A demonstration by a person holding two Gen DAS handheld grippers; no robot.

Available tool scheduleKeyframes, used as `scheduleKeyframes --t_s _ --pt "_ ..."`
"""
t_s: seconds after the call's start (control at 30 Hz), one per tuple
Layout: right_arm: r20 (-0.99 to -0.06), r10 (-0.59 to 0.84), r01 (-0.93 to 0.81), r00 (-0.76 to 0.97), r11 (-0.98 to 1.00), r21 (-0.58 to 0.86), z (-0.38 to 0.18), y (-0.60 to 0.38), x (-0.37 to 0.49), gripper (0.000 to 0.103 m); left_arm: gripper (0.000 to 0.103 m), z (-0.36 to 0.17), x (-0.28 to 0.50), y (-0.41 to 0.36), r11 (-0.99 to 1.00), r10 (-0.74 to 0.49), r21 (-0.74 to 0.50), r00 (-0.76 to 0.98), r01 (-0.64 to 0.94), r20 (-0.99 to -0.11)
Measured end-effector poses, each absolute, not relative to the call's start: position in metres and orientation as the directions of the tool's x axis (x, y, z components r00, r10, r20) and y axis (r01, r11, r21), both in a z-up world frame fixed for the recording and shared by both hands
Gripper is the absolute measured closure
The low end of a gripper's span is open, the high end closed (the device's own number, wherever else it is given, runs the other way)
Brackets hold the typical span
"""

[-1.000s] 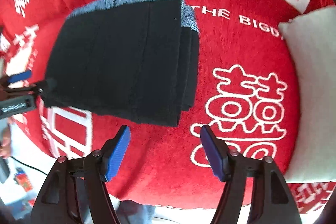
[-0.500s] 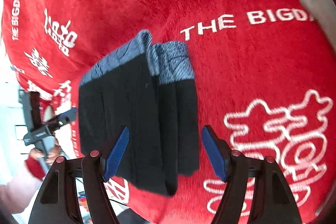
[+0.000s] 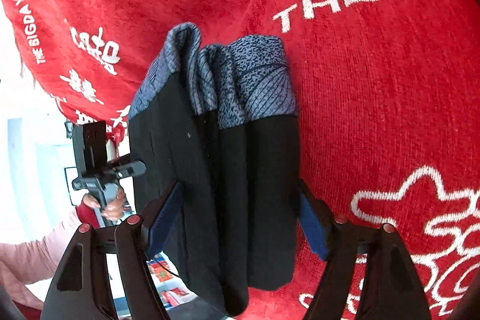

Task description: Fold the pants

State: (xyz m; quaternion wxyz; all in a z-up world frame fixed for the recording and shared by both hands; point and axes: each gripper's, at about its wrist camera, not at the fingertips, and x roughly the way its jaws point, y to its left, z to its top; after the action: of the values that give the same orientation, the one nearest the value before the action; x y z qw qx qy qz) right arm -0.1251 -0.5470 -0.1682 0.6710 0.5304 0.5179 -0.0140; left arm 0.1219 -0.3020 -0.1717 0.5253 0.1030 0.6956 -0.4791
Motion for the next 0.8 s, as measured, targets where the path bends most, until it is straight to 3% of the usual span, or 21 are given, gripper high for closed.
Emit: scheduleKeyframes --t_s 0.03,0.07,0.17,0.3,0.63,0.8 --pt "-0.714 0.53 0.581 0.458 0.429 0.691 -0.168 -0.547 -0.125 0.038 0.028 -0.17 0.12 -0.301 0.514 -0.376 -0.581 -0.443 0.63 -0.814" --pt "-0.716 0.525 0.582 0.46 0.431 0.69 -0.165 -0.545 -0.124 0.048 0.032 -0.166 0.119 -0.301 0.516 -0.384 -0.583 -0.439 0.628 -0.813" --pt "-0.701 0.518 0.577 0.49 0.41 0.706 -0.156 -0.542 -0.127 0.062 0.041 -0.154 0.112 -0.3 0.504 -0.39 -0.564 -0.411 0.654 -0.824" --pt "-0.677 0.516 0.572 0.525 0.375 0.73 -0.142 -0.539 -0.133 0.066 0.046 -0.138 0.108 -0.296 0.502 -0.403 -0.564 -0.4 0.655 -0.823" --pt "-0.624 0.556 0.536 0.549 0.338 0.774 -0.102 -0.5 -0.158 0.068 0.046 -0.094 0.091 -0.247 0.513 -0.404 -0.561 -0.394 0.65 -0.826" --pt "-0.634 0.559 0.553 0.535 0.336 0.763 -0.103 -0.465 -0.179 0.068 0.046 -0.098 0.072 -0.22 0.538 -0.376 -0.532 -0.379 0.654 -0.846"
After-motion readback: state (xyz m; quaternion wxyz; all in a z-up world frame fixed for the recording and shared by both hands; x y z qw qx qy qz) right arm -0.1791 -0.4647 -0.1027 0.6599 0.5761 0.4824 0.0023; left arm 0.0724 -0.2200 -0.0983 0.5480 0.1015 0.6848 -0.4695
